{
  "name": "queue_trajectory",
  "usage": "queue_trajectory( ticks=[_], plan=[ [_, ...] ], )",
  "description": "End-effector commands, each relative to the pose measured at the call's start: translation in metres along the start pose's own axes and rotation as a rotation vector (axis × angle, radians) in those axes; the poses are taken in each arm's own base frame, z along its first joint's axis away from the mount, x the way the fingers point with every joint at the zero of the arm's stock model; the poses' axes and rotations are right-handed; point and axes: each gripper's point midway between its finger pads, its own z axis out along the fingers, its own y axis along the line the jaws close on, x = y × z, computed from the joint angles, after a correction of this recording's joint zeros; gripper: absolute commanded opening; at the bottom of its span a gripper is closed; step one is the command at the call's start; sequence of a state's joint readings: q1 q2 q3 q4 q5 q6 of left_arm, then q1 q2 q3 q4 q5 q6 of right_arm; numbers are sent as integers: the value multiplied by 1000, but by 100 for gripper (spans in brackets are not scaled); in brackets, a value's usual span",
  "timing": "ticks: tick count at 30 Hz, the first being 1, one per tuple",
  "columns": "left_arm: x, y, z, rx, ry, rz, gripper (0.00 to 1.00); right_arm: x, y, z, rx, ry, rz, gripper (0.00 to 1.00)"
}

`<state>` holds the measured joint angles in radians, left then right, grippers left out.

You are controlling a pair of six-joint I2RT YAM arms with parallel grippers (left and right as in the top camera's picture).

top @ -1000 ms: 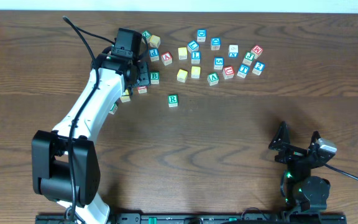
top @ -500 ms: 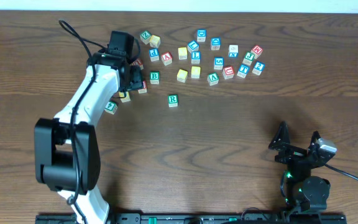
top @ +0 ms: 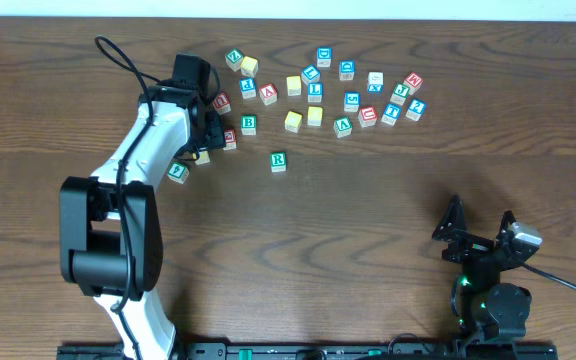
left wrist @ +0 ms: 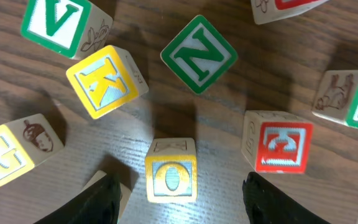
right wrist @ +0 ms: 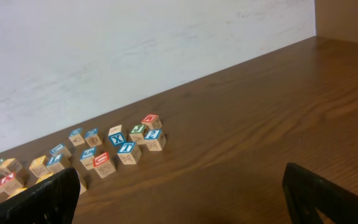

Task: Spell out ROBOT
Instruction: 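Lower the left gripper onto the yellow O block and grasp it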

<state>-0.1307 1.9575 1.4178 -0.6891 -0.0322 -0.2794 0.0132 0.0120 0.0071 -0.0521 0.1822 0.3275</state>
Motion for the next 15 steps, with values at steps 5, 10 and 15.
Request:
queue_trajectory(
  ticks=[5,10,15],
  plan=[
    [11,4,28,-28,56,-5,62,0,-3,0,12,-1,-14,99],
    [9,3,31,-26,50,-9,58,0,-3,0,12,-1,-14,99],
    [9,3,31,-25,49,-9,57,0,-3,0,12,-1,-14,99]
  ],
)
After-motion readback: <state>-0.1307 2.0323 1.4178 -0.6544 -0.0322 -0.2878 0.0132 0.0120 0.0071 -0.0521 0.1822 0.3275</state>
